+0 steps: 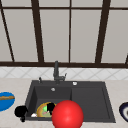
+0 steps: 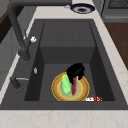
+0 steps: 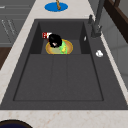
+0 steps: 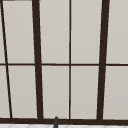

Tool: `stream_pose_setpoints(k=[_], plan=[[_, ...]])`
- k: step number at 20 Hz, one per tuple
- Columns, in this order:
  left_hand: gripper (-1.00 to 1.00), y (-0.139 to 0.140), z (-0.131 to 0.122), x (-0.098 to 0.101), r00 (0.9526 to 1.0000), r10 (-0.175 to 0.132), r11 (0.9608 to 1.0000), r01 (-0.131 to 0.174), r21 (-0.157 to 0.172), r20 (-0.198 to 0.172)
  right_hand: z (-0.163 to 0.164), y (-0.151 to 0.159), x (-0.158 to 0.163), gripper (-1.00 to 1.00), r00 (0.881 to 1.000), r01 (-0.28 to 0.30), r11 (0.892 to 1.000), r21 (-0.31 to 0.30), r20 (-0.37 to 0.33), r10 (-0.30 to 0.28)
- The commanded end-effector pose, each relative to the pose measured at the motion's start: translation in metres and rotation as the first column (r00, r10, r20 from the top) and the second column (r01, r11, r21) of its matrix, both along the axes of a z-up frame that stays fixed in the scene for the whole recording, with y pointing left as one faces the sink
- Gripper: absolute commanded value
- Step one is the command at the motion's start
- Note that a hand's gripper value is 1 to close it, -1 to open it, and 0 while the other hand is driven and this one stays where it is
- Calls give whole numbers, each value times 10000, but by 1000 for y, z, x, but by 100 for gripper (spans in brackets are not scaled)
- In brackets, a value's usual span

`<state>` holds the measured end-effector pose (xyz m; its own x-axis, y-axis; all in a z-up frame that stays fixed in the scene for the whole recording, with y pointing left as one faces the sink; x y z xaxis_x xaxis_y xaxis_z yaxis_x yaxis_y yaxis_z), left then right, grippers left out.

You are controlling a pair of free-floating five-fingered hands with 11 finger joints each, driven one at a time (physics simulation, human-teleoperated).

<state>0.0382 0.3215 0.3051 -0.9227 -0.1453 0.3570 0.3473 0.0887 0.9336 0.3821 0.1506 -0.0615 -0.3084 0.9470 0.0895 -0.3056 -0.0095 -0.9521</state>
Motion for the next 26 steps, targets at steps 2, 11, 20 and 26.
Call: stream_pose_setpoints(k=[2,11,20,26], plan=[[0,0,0,0,10000,0,10000,0,0,0,-18,6,-27,100,9973,-9,9996,276,736,-12],[0,0,0,0,10000,0,10000,0,0,0,-9,5,-4,-100,9979,187,9998,-118,629,-179],[0,0,0,0,10000,0,10000,0,0,0,39,-24,-9,-100,9991,260,9997,-44,-341,-261],[0,0,0,0,10000,0,10000,0,0,0,72,-43,-9,-100,9975,246,9996,-132,-655,-254]])
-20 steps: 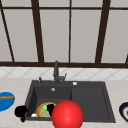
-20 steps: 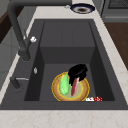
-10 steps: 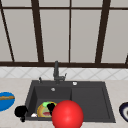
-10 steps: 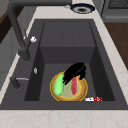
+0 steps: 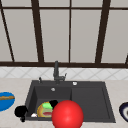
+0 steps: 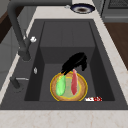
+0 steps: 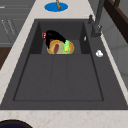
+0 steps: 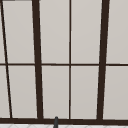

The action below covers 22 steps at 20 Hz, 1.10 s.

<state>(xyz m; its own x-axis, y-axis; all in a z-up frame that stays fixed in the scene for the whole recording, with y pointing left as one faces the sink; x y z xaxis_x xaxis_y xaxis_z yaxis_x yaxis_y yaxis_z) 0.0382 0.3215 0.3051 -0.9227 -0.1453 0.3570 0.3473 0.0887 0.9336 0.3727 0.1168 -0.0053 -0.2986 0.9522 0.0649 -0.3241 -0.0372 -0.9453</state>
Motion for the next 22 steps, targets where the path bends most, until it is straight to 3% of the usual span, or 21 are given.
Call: stream_pose_setpoints(k=[1,6,11,15,22], plan=[[0,0,0,0,10000,0,10000,0,0,0,22,-15,0,-100,9988,173,9996,239,-468,-162],[0,0,0,0,10000,0,10000,0,0,0,21,-43,-3,-100,9990,-22,9966,822,457,-16],[0,0,0,0,10000,0,10000,0,0,0,24,-39,-2,-100,9985,152,9993,331,513,-169],[0,0,0,0,10000,0,10000,0,0,0,46,-68,-8,-100,9967,69,9970,771,797,-131],[0,0,0,0,10000,0,10000,0,0,0,93,-98,-10,-100,9939,87,9982,601,1094,-153]])
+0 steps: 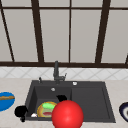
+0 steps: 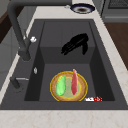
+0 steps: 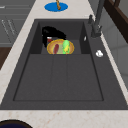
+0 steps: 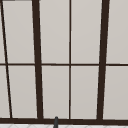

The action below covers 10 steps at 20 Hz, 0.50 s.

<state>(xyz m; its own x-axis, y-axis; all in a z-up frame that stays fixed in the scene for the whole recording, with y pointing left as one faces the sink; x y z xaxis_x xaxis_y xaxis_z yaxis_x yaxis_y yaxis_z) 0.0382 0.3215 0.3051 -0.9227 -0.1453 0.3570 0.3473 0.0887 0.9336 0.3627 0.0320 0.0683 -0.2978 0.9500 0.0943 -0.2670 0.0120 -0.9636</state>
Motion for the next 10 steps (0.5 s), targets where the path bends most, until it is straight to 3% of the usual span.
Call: stream_pose_setpoints(k=[1,10], plan=[[0,0,0,0,10000,0,10000,0,0,0,25,-18,0,-100,9983,72,9999,88,575,-77],[0,0,0,0,10000,0,10000,0,0,0,82,-48,7,-100,9912,307,9995,-11,1289,-303]])
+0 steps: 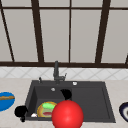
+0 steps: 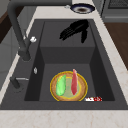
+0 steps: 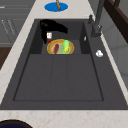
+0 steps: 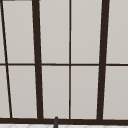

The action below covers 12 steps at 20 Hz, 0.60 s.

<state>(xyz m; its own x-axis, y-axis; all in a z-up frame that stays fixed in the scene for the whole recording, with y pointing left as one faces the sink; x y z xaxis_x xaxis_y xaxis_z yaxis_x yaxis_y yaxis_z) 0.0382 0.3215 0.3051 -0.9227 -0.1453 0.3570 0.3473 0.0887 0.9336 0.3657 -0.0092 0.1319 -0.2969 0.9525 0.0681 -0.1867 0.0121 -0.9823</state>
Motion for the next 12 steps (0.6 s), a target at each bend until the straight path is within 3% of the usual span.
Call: stream_pose_setpoints(k=[1,12], plan=[[0,0,0,0,10000,0,10000,0,0,0,24,-9,6,-100,9982,264,9996,-39,540,-262],[0,0,0,0,10000,0,10000,0,0,0,76,-21,38,-100,9843,849,9961,-244,1572,-801]])
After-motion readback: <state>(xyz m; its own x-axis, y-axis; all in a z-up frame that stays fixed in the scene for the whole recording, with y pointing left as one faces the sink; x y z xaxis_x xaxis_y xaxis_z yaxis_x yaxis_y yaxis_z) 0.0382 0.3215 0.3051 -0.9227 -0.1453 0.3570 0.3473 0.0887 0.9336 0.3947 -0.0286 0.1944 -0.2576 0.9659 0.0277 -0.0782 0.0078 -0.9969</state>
